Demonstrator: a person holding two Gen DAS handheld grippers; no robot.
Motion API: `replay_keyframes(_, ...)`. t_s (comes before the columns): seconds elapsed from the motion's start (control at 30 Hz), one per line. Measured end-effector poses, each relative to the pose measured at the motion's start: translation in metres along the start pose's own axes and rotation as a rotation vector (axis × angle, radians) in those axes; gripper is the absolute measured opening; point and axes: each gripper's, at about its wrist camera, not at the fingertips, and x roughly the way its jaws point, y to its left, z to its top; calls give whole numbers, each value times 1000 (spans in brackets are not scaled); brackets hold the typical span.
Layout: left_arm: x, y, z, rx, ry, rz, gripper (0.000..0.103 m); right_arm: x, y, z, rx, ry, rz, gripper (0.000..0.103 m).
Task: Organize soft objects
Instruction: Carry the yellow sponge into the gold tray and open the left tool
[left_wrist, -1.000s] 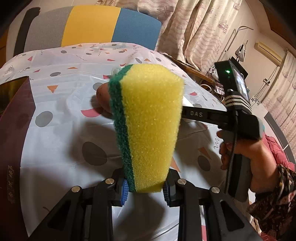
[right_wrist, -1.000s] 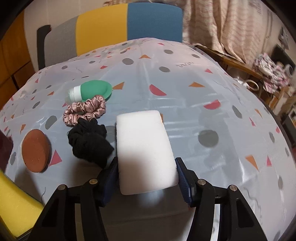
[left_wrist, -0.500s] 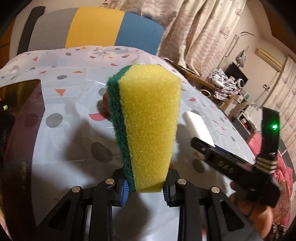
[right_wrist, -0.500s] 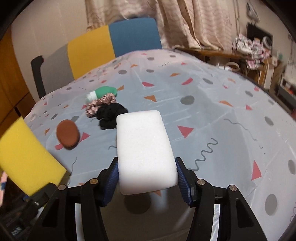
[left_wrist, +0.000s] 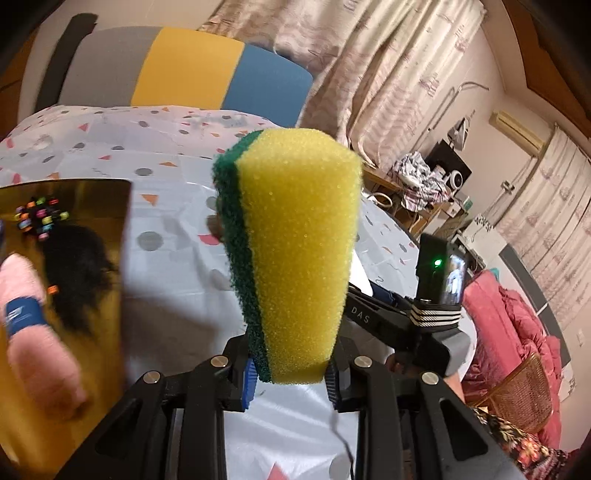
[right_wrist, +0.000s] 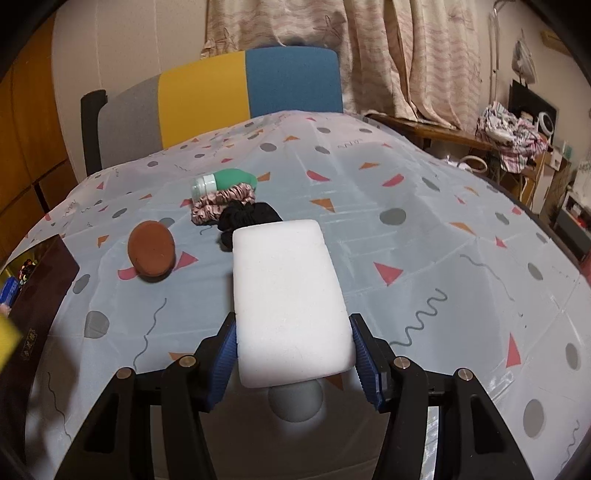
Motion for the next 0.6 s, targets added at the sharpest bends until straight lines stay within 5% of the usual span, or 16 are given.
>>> replay_keyframes(0.27,-59,49,4,-85,-58,-5,28,-2,4,-3,-18,-10,-1,59)
replay_keyframes(0.6,-104,121,-9,-214,-17,86,28,-1,8,-3,-42,-9,-10,59)
